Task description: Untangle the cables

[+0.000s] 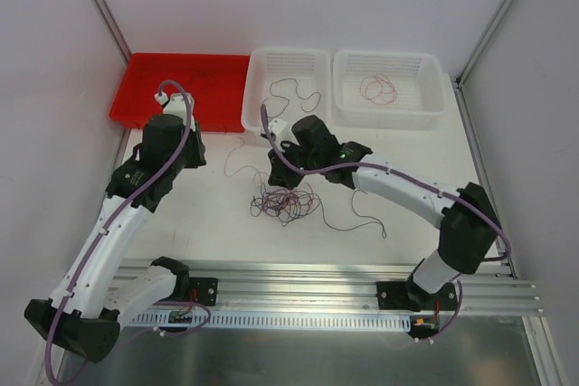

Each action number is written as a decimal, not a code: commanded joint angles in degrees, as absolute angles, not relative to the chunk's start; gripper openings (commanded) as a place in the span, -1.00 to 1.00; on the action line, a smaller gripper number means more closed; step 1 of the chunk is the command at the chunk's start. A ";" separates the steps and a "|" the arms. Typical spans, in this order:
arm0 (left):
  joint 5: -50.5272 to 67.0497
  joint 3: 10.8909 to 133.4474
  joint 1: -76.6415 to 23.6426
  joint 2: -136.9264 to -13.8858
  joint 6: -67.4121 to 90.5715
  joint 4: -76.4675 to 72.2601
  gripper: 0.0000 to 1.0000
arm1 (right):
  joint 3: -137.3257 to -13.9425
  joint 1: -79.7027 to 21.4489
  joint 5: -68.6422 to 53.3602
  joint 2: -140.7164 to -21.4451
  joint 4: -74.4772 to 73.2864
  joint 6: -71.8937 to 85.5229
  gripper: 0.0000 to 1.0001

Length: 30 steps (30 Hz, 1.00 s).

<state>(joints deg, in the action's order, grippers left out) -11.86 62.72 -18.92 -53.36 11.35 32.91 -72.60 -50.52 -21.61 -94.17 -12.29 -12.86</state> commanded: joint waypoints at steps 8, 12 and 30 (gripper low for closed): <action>-1.42 50.63 -18.72 -53.18 9.32 19.36 -0.20 | -86.12 -50.63 -9.68 -79.37 -24.77 -8.26 -0.99; 6.83 46.85 -18.72 -51.51 8.00 15.56 0.18 | -91.21 -50.71 -5.90 -75.77 -27.07 -6.51 -0.99; 14.85 44.30 -18.72 -53.08 6.50 12.57 0.62 | -101.42 -50.63 10.01 -66.71 -15.83 -7.82 -0.99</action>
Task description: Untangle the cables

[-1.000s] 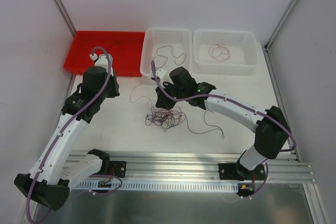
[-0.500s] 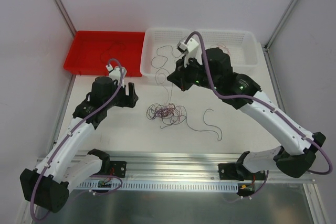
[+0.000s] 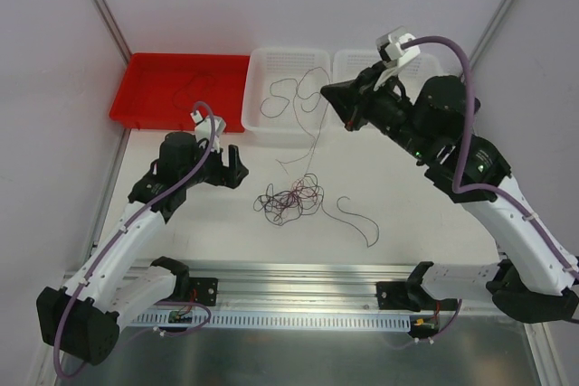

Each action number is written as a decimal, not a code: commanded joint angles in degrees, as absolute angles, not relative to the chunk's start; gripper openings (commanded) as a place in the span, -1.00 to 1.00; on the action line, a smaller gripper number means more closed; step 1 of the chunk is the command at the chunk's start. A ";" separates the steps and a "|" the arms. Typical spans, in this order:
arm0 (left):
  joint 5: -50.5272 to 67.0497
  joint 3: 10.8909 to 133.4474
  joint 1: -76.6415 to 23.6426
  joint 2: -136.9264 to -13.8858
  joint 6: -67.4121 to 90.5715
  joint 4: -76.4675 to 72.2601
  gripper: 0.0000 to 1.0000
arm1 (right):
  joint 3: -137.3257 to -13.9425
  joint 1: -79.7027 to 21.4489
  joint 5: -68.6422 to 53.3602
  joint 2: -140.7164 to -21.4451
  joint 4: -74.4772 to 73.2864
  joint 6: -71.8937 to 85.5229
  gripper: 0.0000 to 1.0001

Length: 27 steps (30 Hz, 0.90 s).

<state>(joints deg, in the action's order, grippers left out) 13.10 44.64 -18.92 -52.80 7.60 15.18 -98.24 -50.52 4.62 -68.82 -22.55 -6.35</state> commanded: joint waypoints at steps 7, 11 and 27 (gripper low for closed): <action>15.64 44.38 -18.72 -54.75 6.86 12.48 0.62 | -102.13 -50.54 13.36 -63.81 -5.46 -11.86 -0.99; 15.73 44.39 -18.72 -55.11 6.94 12.57 0.63 | -100.55 -50.62 14.41 -62.67 2.96 -13.36 -0.99; 18.40 44.74 -28.88 -58.27 15.46 10.73 0.68 | -75.38 -49.32 32.93 -56.45 -22.93 2.87 -0.99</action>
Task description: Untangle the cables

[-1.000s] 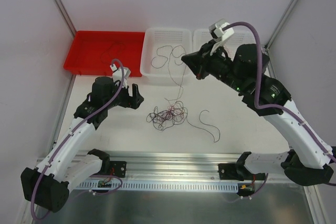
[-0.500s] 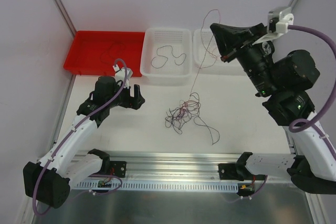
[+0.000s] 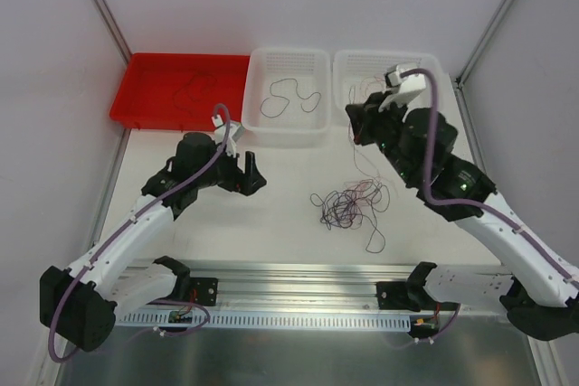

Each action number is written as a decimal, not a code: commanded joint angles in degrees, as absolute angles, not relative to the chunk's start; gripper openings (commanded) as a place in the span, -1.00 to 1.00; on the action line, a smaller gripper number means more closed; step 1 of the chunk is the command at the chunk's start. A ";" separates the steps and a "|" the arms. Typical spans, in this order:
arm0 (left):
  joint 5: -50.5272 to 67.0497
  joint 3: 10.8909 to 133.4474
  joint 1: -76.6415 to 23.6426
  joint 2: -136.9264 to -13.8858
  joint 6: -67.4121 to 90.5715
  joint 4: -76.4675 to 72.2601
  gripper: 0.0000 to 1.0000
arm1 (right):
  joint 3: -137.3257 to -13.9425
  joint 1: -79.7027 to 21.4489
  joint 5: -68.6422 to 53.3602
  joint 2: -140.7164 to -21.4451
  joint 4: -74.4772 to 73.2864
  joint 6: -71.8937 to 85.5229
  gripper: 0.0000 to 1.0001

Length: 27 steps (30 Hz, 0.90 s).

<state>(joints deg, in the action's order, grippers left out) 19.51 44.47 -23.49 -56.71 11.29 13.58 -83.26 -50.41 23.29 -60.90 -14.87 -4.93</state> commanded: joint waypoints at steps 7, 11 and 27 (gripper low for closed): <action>11.43 45.87 -40.15 -68.98 23.37 4.40 0.68 | -55.50 -32.98 34.20 -45.81 -39.97 16.51 -0.98; 7.92 52.01 -43.85 -78.38 24.43 3.96 0.67 | -47.74 -25.77 30.86 -43.86 -43.50 18.28 -0.96; 0.26 64.77 -47.11 -100.10 39.01 4.04 0.40 | -39.11 -18.89 12.57 -47.46 -37.36 17.32 0.53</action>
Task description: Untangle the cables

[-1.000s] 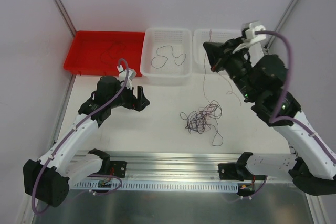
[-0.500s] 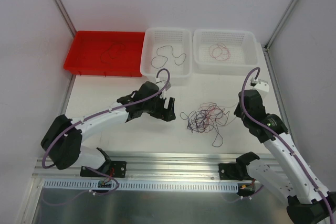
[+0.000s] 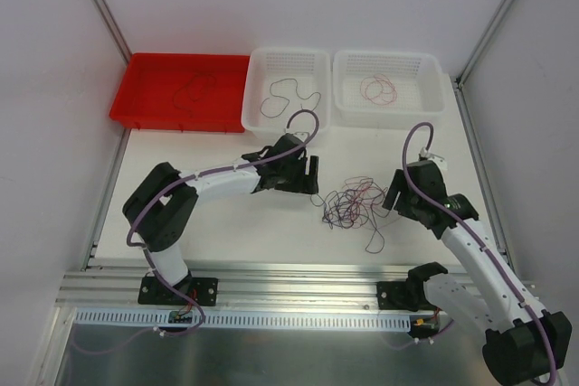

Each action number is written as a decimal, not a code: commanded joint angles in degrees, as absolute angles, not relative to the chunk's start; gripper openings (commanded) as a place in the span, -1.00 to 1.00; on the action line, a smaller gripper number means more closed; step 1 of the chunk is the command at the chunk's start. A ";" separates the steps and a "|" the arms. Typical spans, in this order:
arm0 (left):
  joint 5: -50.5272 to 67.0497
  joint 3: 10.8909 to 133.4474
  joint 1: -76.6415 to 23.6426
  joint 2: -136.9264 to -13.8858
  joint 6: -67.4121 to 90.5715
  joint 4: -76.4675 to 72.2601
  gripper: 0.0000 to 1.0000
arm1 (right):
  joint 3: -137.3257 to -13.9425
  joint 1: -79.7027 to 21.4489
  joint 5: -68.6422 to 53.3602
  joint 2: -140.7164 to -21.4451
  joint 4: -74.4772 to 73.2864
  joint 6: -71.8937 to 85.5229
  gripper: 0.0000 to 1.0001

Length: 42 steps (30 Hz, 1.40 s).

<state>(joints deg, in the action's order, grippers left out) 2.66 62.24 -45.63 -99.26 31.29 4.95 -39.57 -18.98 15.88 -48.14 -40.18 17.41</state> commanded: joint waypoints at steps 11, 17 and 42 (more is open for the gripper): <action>-9.23 67.50 -52.21 -104.15 54.40 7.29 0.35 | -36.30 -21.53 9.05 -51.15 -31.82 18.37 0.78; -10.11 68.29 -53.17 -106.87 57.13 8.08 0.08 | -35.95 -26.00 8.70 -57.55 -26.73 21.52 0.82; -33.75 59.32 -45.02 -64.29 32.63 23.54 -1.00 | -37.00 -22.86 12.65 -67.78 -27.24 20.66 -0.99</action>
<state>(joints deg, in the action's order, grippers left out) -27.18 59.64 -49.23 -71.83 41.08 16.64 -36.34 -25.10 10.44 -71.42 -24.58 22.11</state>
